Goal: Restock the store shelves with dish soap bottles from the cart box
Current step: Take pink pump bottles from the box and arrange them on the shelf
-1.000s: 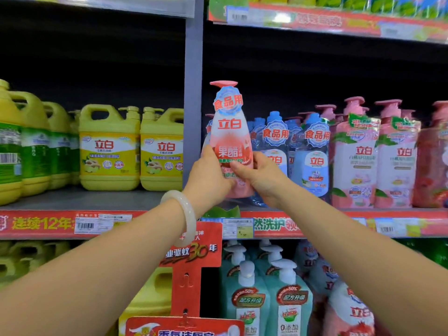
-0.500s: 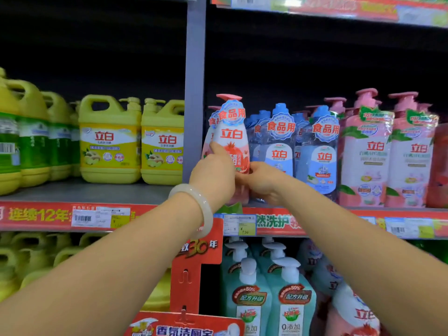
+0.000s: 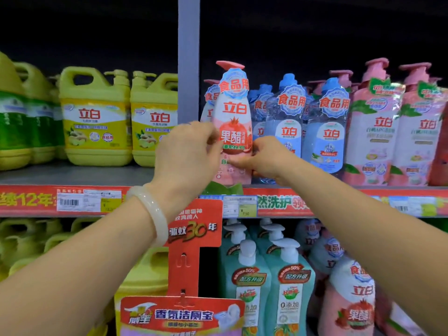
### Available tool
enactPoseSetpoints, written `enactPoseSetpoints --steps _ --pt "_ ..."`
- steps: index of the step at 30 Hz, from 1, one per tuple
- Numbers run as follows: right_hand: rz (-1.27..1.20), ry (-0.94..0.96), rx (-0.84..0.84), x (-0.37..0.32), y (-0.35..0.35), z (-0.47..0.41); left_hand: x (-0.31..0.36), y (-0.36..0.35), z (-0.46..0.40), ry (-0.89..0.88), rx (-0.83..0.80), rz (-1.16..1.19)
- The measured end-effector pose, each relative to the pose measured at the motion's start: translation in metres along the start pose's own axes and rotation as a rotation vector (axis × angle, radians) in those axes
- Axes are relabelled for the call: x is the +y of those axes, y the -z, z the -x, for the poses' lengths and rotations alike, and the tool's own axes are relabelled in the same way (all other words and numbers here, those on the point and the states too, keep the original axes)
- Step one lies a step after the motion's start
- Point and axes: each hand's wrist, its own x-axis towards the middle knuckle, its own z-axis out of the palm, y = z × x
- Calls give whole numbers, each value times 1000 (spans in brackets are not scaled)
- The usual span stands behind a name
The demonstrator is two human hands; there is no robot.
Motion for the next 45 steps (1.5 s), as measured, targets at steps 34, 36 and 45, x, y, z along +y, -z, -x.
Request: enactPoseSetpoints --steps 34,36,45 --pt "212 -166 5 -12 -34 -24 -33 -29 7 36 -41 61" --pt "222 -172 -6 -12 -33 -27 -34 -29 8 74 -39 117" --pt "163 -282 -62 -16 -36 -37 -35 -31 10 148 -95 224"
